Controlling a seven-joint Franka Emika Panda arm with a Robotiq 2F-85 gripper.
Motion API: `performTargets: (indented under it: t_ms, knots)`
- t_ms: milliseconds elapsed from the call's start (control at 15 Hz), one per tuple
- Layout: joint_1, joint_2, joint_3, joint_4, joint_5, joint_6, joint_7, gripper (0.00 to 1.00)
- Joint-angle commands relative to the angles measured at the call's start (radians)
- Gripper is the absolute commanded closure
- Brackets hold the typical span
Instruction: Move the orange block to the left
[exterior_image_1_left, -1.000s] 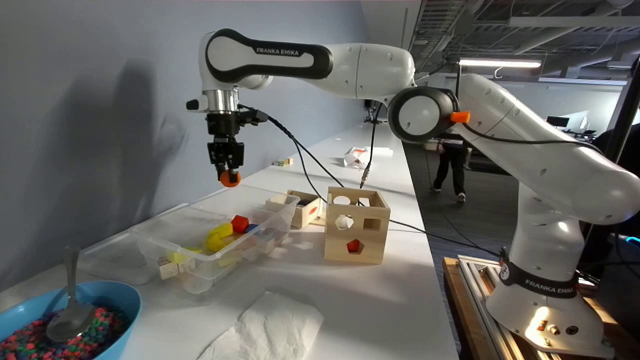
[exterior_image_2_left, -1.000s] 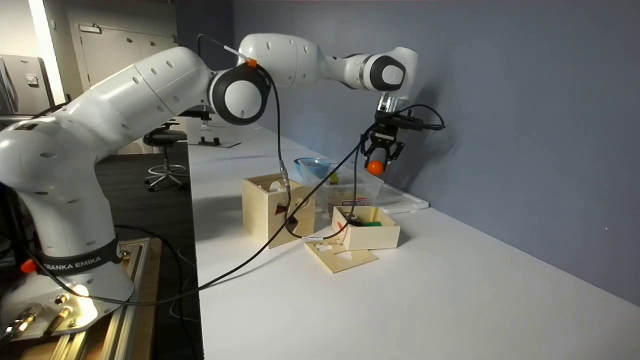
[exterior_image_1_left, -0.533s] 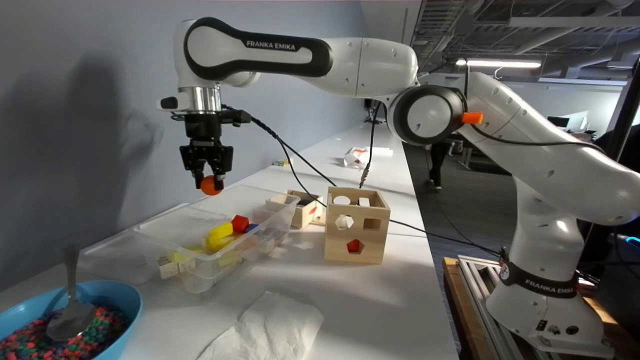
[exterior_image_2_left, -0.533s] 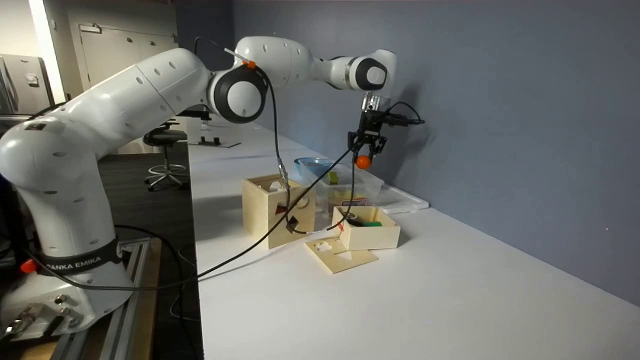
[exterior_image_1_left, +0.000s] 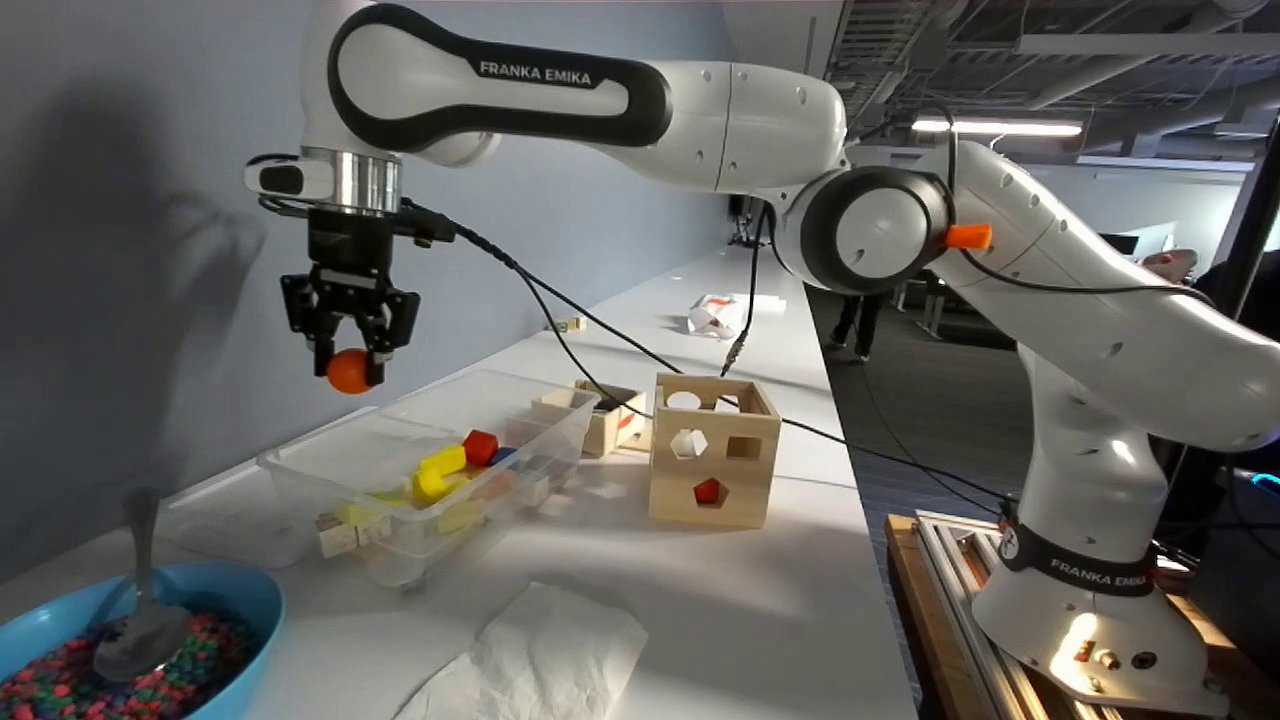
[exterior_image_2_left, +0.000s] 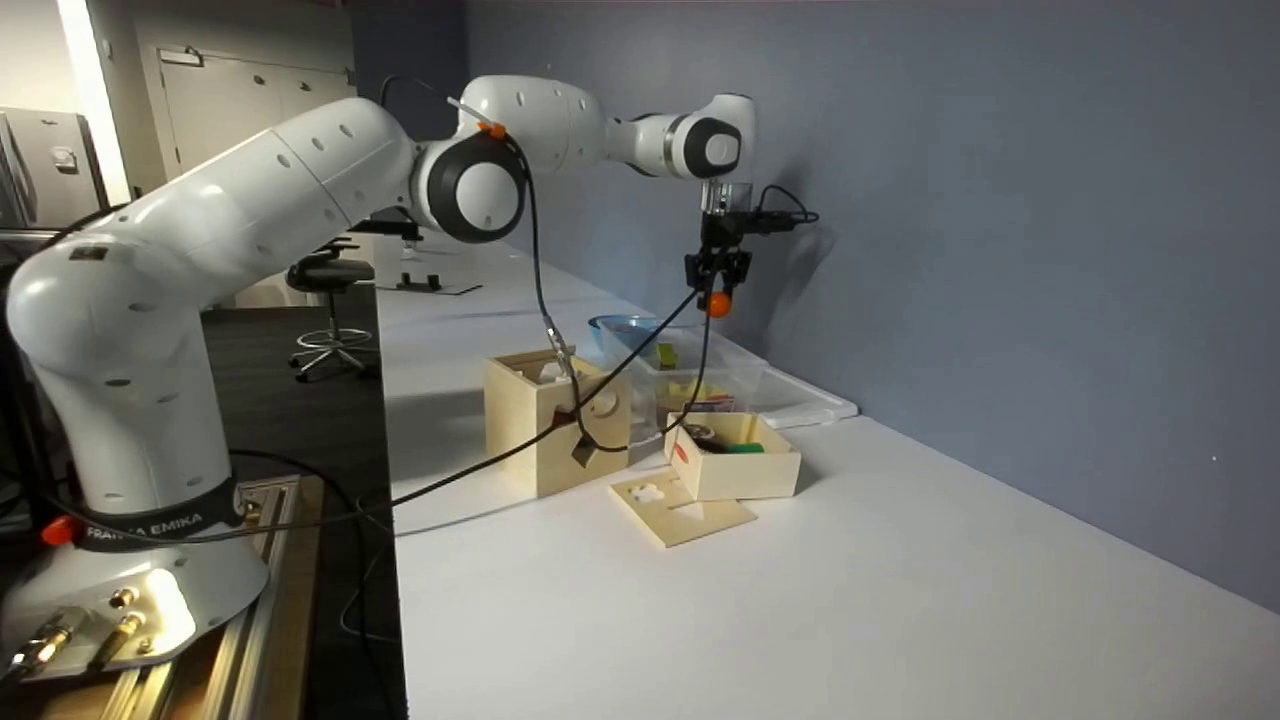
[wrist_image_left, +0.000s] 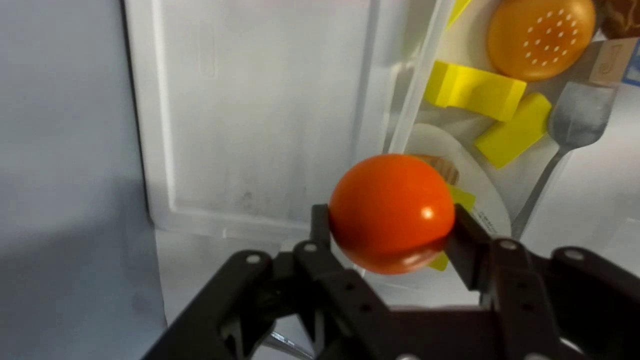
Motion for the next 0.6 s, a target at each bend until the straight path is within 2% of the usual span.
performTargets:
  t_ms: [0, 267, 533]
  knots:
    - [0.003, -0.035, 0.029, -0.043, 0.019, 0.031, -0.072, 0.67]
    - [-0.027, -0.048, 0.083, -0.057, 0.064, -0.042, -0.123, 0.67]
    - [-0.041, -0.052, 0.103, -0.062, 0.07, -0.142, -0.144, 0.67]
